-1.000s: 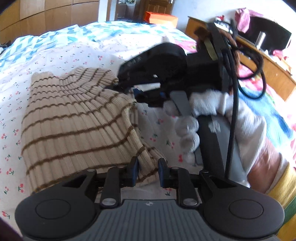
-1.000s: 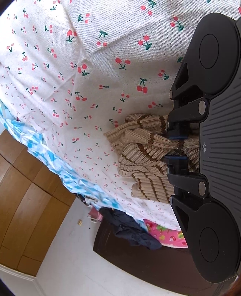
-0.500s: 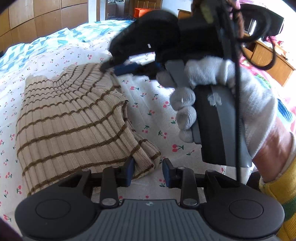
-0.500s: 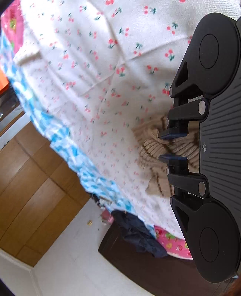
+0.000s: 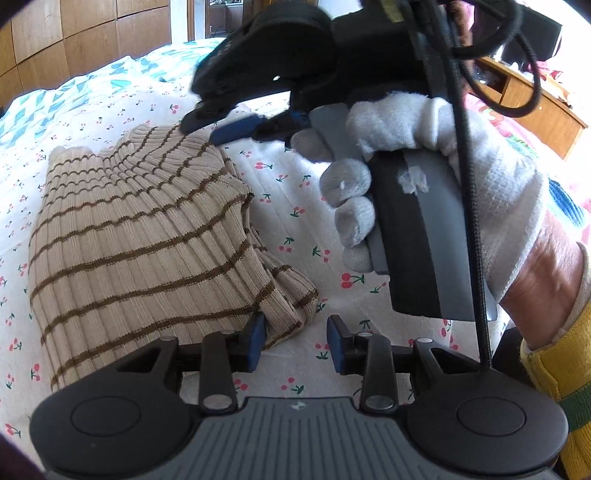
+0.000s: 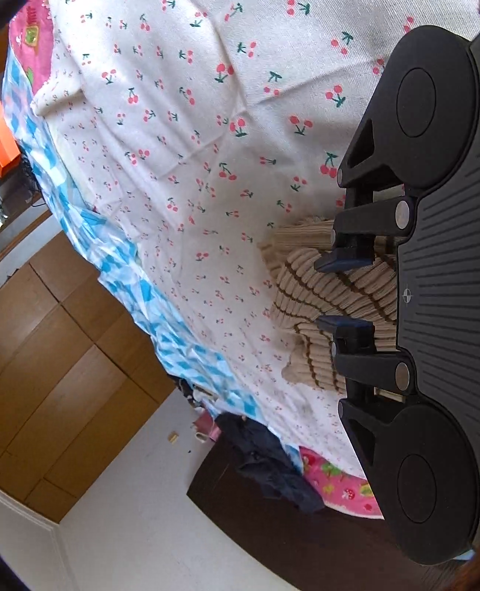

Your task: Fold small clothes

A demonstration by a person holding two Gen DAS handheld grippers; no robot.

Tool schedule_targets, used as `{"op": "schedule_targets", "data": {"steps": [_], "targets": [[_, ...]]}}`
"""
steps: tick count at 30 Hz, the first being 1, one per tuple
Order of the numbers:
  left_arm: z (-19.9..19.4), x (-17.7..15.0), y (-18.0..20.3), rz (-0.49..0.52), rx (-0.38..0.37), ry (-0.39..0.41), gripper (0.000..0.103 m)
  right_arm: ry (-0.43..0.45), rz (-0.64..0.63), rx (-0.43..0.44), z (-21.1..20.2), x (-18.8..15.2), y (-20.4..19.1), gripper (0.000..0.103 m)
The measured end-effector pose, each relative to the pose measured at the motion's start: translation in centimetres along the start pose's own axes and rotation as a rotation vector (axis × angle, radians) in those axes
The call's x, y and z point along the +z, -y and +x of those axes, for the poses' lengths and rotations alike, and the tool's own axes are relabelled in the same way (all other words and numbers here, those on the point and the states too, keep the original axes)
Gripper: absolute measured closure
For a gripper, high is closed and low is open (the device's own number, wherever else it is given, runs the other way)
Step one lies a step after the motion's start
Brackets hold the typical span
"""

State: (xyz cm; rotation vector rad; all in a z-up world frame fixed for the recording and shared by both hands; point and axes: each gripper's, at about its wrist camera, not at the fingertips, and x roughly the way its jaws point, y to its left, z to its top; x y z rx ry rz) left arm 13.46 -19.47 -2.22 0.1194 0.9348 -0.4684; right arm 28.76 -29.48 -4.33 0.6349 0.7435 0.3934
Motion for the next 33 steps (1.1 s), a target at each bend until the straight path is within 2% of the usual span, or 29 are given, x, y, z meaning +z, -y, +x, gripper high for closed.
{"op": "schedule_targets", "data": {"steps": [5,10,13,14,15,17,19,22,24,26,30,33], "targets": [[0.3,-0.3,-0.2,-0.009,-0.009,0.005,0.062,-0.002,-0.016,0.011,0.8,-0.5,-0.6,0.072],[0.4,-0.6,-0.5,-0.009,-0.019,0.013,0.062,-0.011,-0.109,-0.036,1.8,-0.8,-1.8,0.072],[0.5,-0.7,-0.7,-0.017,-0.025,0.013,0.062,-0.023,-0.118,-0.041,2.6,-0.8,-1.8,0.073],[0.5,-0.7,-0.8,-0.019,-0.027,0.013,0.062,-0.031,-0.095,-0.029,2.5,-0.6,-1.6,0.079],[0.4,-0.7,-0.8,-0.023,-0.029,0.013,0.062,-0.034,-0.051,0.012,2.2,-0.2,-1.2,0.092],[0.0,-0.8,-1.2,-0.037,-0.039,0.02,0.061,-0.026,0.083,0.159,1.1,0.7,0.2,0.094],[-0.5,-0.9,-1.4,-0.047,-0.051,0.027,0.061,0.001,0.158,0.212,0.3,1.1,1.4,0.094],[-0.5,-1.2,-1.5,-0.05,-0.057,0.014,0.061,-0.007,0.246,0.169,0.8,0.9,3.6,0.094],[0.1,-1.5,-1.5,-0.052,-0.061,-0.013,0.061,-0.054,0.284,0.114,2.2,0.5,4.6,0.094],[0.5,-1.9,-1.4,-0.061,-0.069,-0.032,0.061,-0.071,0.31,0.125,2.8,0.0,5.1,0.094],[-0.9,-1.9,-1.2,-0.033,-0.076,-0.023,0.061,-0.04,0.269,0.104,1.8,0.3,4.5,0.093],[-3.2,-1.7,-1.5,-0.028,-0.104,0.0,0.061,-0.042,0.202,0.053,1.4,0.3,3.5,0.09]]}}
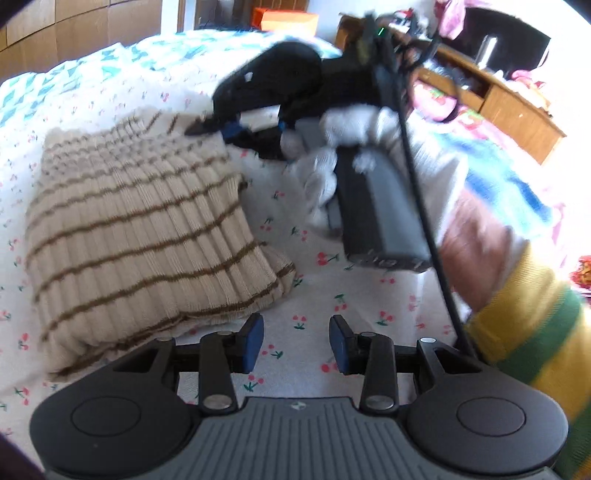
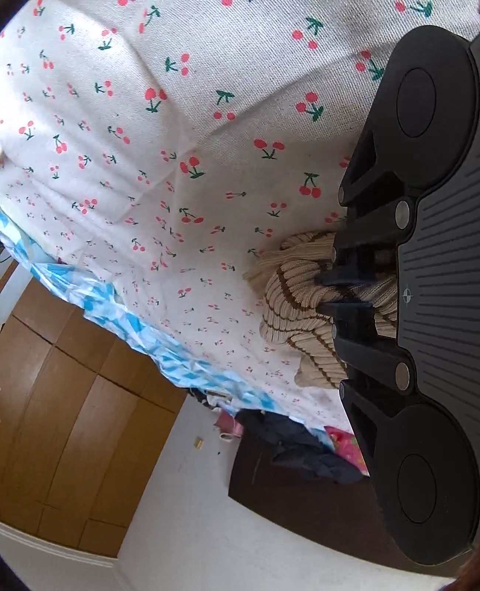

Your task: Fold small clothes

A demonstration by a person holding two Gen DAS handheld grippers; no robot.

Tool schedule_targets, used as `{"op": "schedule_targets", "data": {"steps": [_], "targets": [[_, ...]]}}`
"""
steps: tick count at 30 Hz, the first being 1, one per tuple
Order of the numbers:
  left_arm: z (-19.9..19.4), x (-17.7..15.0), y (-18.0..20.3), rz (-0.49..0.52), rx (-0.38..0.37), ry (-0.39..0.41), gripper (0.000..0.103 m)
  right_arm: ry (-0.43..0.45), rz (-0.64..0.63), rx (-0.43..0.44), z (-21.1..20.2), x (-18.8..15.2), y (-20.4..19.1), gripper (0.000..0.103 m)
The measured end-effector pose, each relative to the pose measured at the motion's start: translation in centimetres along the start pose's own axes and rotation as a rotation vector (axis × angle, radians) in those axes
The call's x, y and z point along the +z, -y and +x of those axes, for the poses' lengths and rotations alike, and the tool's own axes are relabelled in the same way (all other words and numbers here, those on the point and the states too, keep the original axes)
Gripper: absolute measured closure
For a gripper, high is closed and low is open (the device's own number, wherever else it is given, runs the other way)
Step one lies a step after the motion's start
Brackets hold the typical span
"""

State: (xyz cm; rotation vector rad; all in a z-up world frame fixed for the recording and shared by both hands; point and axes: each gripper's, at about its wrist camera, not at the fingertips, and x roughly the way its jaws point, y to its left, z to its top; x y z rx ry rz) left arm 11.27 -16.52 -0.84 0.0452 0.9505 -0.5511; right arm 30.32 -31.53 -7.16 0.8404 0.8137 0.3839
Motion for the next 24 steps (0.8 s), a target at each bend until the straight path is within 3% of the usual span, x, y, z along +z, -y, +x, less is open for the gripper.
{"op": "schedule_targets", "data": {"steps": [4,9,13,16,19,22,24], "targets": [[-3.7,0.3,-1.0,-0.015,-0.028,0.047,0.061,0.05,-0.101,-0.068,-1.0,-0.2,-1.8,0.09],[-6.6,0.8,-2.7,-0.108,-0.066,0.11,0.061,0.188,-0.231,-0.126,-2.6,-1.1,-4.4,0.09],[-7.2,1.3,-3.5,-0.121,-0.03,0.145,0.06,0.159,-0.308,-0.071,-0.9,-1.3,-6.1,0.083],[-7.1,1.4,-4.2,-0.141,-0.007,0.135,0.06,0.161,-0.376,-0.15,1.0,-1.3,-6.5,0.071],[-7.4,1.0,-4.6,-0.146,0.022,0.135,0.06,0.095,-0.411,-0.16,2.6,-1.6,-5.9,0.063],[-7.2,0.1,-5.1,-0.143,0.037,0.09,0.06,0.074,-0.411,-0.159,2.9,-1.9,-5.7,0.066],[-7.3,-0.6,-5.4,-0.141,0.057,0.066,0.06,0.062,-0.371,-0.135,2.5,-1.6,-5.5,0.093]]}}
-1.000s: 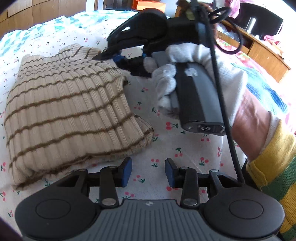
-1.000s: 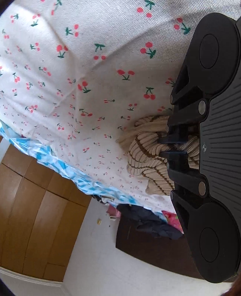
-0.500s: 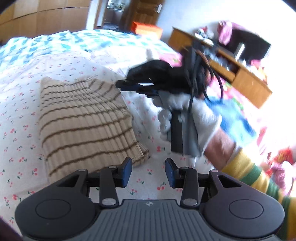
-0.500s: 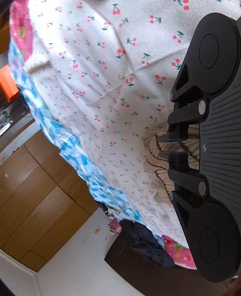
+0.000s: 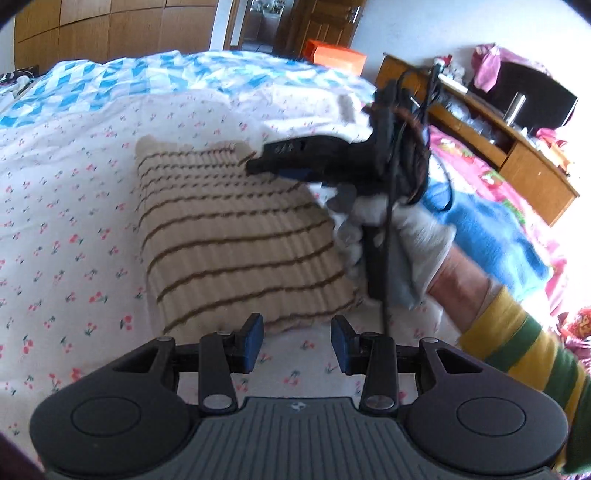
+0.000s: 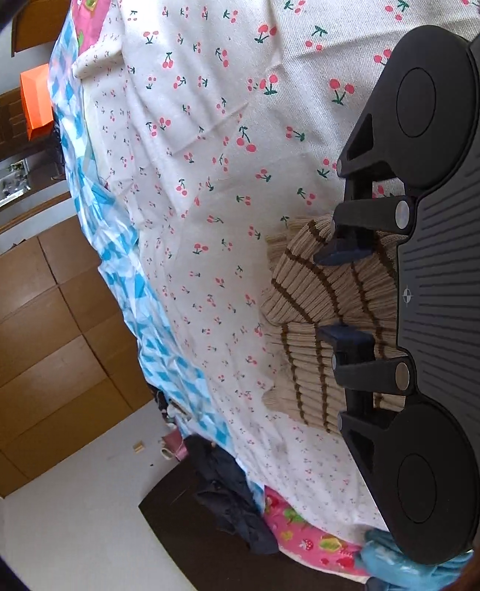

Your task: Fold small clothes

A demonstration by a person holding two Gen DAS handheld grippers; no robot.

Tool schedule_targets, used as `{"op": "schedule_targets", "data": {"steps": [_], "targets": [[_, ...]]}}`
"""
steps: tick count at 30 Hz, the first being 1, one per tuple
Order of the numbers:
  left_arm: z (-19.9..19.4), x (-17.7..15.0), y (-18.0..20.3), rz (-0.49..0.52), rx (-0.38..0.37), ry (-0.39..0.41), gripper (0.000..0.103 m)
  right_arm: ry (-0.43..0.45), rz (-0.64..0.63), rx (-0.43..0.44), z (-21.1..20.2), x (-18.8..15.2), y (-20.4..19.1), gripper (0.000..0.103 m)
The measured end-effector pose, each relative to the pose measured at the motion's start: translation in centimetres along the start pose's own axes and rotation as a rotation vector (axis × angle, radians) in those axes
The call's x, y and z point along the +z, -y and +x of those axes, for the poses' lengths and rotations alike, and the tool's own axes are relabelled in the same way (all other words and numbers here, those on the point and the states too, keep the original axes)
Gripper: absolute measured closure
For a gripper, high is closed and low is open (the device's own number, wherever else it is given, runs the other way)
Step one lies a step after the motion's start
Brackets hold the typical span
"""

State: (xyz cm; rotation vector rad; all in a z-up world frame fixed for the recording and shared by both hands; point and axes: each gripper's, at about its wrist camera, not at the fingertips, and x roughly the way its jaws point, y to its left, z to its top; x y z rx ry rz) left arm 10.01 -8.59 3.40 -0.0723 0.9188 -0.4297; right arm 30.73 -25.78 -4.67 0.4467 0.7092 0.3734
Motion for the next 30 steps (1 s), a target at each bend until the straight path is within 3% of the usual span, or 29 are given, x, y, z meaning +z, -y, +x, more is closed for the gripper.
{"op": "schedule_targets", "data": {"steps": [3,9,14,19,24,28,30], "targets": [[-0.3,-0.8,-1.3,-0.061,0.019,0.018,0.06,-0.014,0.05,0.005,-0.4,-0.1,1.0,0.102],[-0.3,0.6,-4.7,-0.24,0.037,0.17,0.054,-0.005,0.103,0.003,-1.6,0.0,2.5,0.103],[2.5,3.1,-6.0,-0.235,0.132,0.194,0.054,0.006,0.096,0.002,-1.9,0.2,2.7,0.103],[5.6,3.8,-6.1,-0.194,0.184,0.149,0.051,0.027,-0.017,-0.034,-1.5,0.6,1.1,0.093],[5.6,3.6,-5.6,-0.148,0.18,0.154,0.048,0.034,-0.069,-0.049,0.3,1.0,-0.3,0.068],[5.4,3.6,-6.1,-0.175,0.153,0.158,0.048,0.021,-0.221,-0.116,2.2,0.6,-2.5,0.065],[5.4,3.6,-6.2,-0.177,0.149,0.159,0.048,0.036,-0.231,-0.126,2.4,0.7,-2.6,0.065]]}}
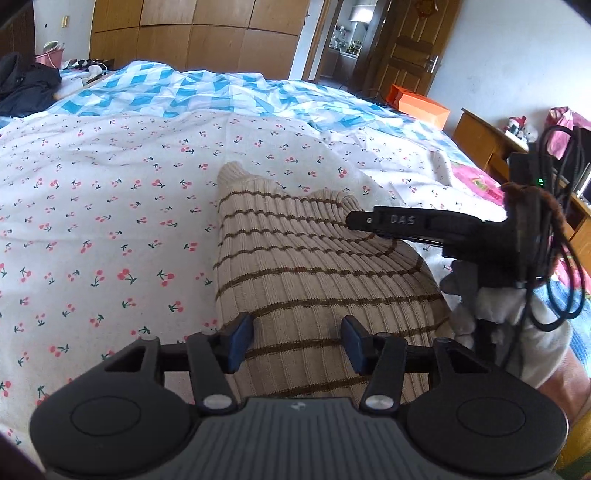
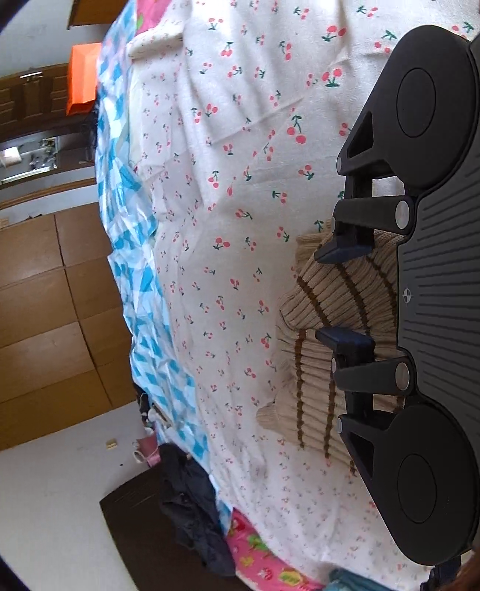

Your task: Fold small clothes

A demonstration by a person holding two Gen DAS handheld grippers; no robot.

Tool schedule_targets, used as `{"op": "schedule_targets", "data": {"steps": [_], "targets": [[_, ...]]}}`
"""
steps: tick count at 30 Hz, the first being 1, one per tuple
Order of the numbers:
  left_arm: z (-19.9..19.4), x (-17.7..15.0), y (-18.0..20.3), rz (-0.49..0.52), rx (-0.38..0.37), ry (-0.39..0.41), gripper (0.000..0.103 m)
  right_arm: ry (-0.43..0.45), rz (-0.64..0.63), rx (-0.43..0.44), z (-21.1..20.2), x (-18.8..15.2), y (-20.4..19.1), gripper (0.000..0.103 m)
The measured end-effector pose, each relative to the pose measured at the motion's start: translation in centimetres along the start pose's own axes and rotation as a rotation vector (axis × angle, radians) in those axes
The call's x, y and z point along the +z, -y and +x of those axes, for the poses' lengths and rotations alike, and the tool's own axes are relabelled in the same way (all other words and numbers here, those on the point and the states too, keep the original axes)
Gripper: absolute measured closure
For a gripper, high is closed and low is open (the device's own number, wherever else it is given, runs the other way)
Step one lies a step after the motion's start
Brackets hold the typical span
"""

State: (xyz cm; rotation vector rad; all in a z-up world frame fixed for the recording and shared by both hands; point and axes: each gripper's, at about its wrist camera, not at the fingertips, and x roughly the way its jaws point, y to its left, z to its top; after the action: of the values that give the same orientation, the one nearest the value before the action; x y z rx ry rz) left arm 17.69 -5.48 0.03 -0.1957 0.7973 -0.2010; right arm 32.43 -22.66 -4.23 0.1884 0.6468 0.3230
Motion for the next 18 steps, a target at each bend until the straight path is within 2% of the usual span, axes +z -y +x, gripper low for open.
{"op": "schedule_targets", "data": {"steps": [2,4,6,7,8,11,12,18], "targets": [[0.0,-0.1,0.1,0.005,0.001,0.001,0.048,0.015,0.011,0.02,0.0,0.4,0.2,0.064],[0.1,-0.1,0.2,0.014,0.003,0.002,0.047,0.017,-0.013,0.009,0.3,0.8,0.2,0.058],[0.1,-0.1,0.3,0.021,0.006,0.001,0.047,-0.024,-0.043,0.028,1.1,0.7,0.3,0.046],[0.1,-0.1,0.4,0.024,0.008,0.0,0.046,-0.042,-0.037,0.045,1.5,0.5,0.5,0.046],[0.2,-0.1,0.4,0.024,0.01,-0.001,0.046,-0.042,-0.021,0.055,1.5,0.2,0.6,0.048],[0.1,0.0,0.5,0.019,0.018,0.0,0.046,-0.049,0.012,0.066,0.8,0.5,1.1,0.088],[0.1,0.1,0.6,0.017,0.02,0.0,0.046,-0.044,0.031,0.078,0.5,0.6,1.4,0.092],[-0.9,0.8,1.0,0.019,0.003,0.045,0.046,0.003,0.17,0.089,-2.6,0.6,4.7,0.094]]}}
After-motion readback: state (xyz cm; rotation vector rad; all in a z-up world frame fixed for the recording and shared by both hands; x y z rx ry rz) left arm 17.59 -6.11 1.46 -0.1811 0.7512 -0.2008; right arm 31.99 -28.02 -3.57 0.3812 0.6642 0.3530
